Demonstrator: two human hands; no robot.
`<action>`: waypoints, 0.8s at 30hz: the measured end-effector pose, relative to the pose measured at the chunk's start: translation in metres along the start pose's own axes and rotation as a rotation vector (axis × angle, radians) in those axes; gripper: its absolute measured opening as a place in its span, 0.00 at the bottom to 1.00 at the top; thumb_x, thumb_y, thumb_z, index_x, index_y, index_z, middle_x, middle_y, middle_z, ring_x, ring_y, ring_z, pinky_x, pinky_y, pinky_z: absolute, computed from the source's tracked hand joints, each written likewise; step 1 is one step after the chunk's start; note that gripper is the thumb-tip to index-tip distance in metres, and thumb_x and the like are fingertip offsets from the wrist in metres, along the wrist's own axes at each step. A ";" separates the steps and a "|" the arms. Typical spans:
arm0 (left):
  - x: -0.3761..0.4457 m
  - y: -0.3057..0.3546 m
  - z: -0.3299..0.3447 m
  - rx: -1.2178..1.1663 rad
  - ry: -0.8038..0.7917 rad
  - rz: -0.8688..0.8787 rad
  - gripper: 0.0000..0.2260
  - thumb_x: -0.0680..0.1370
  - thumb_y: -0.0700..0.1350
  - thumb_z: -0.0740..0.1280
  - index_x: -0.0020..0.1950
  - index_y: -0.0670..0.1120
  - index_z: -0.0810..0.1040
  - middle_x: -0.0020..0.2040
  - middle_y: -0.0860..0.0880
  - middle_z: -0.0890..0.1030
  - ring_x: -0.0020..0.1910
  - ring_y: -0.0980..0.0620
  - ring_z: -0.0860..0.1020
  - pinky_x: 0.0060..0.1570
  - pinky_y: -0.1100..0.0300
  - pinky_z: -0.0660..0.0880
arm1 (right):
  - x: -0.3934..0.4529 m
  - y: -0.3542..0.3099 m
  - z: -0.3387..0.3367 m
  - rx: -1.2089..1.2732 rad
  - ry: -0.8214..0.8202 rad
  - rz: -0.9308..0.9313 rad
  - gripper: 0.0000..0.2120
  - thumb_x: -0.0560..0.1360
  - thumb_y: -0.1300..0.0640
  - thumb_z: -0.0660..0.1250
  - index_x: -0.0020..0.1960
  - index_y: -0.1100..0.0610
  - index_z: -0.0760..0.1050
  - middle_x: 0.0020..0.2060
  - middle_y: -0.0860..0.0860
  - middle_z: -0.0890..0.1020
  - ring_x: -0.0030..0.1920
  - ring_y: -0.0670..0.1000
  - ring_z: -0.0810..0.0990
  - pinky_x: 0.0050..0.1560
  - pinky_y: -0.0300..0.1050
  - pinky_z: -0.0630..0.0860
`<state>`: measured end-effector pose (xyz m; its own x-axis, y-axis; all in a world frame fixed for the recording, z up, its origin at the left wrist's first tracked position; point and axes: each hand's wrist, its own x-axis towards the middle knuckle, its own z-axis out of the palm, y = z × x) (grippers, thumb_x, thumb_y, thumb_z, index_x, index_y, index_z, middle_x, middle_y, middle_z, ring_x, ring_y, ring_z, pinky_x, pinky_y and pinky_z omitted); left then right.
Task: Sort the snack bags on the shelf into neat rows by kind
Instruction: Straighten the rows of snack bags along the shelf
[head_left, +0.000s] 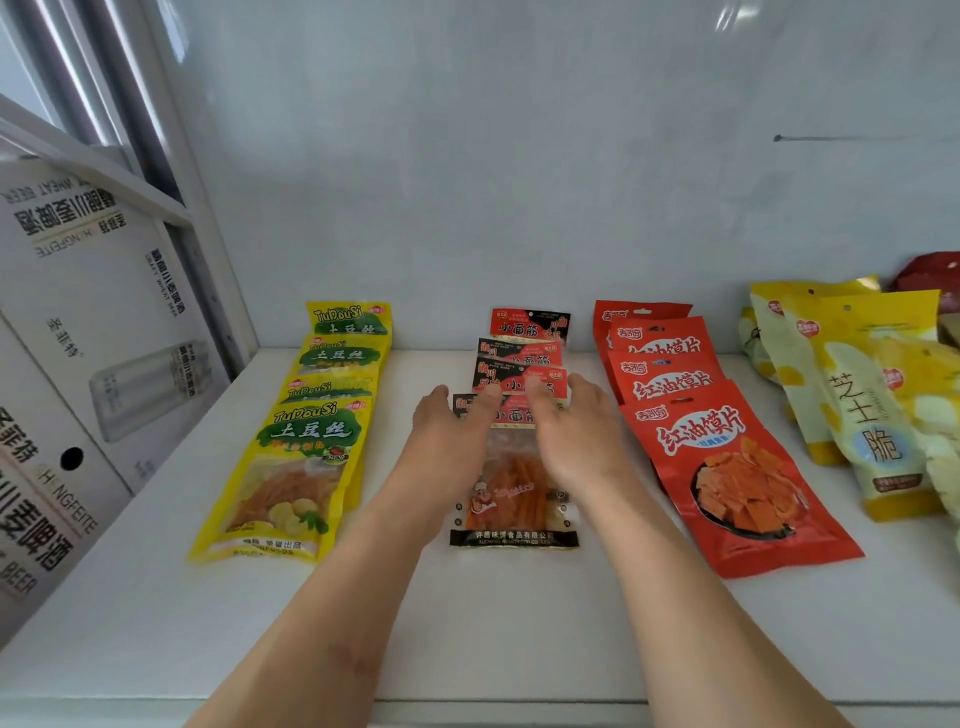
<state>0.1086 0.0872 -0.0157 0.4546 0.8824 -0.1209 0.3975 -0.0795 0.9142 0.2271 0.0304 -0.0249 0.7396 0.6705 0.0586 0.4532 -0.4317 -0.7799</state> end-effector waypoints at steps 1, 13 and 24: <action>-0.003 -0.003 0.000 0.122 0.014 0.075 0.35 0.81 0.64 0.57 0.82 0.48 0.54 0.82 0.48 0.55 0.79 0.47 0.58 0.74 0.51 0.59 | 0.011 -0.004 -0.001 -0.059 -0.008 -0.032 0.36 0.77 0.31 0.49 0.77 0.52 0.59 0.76 0.54 0.63 0.76 0.57 0.60 0.73 0.63 0.61; -0.014 -0.042 0.013 0.951 -0.065 0.448 0.38 0.74 0.74 0.38 0.79 0.57 0.56 0.82 0.47 0.51 0.77 0.42 0.57 0.75 0.49 0.58 | 0.122 -0.042 0.020 -0.554 -0.292 -0.093 0.31 0.78 0.33 0.41 0.79 0.41 0.51 0.79 0.56 0.52 0.76 0.62 0.56 0.74 0.62 0.57; -0.030 -0.047 0.006 0.984 -0.125 0.439 0.36 0.76 0.72 0.40 0.80 0.57 0.53 0.82 0.47 0.49 0.78 0.41 0.54 0.76 0.49 0.56 | 0.085 -0.051 0.016 -0.312 -0.500 -0.162 0.31 0.81 0.34 0.39 0.80 0.46 0.53 0.79 0.50 0.58 0.78 0.54 0.57 0.75 0.50 0.53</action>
<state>0.0810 0.0620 -0.0570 0.7690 0.6372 0.0512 0.6201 -0.7630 0.1826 0.2591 0.1190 0.0094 0.3600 0.9117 -0.1978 0.7204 -0.4064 -0.5621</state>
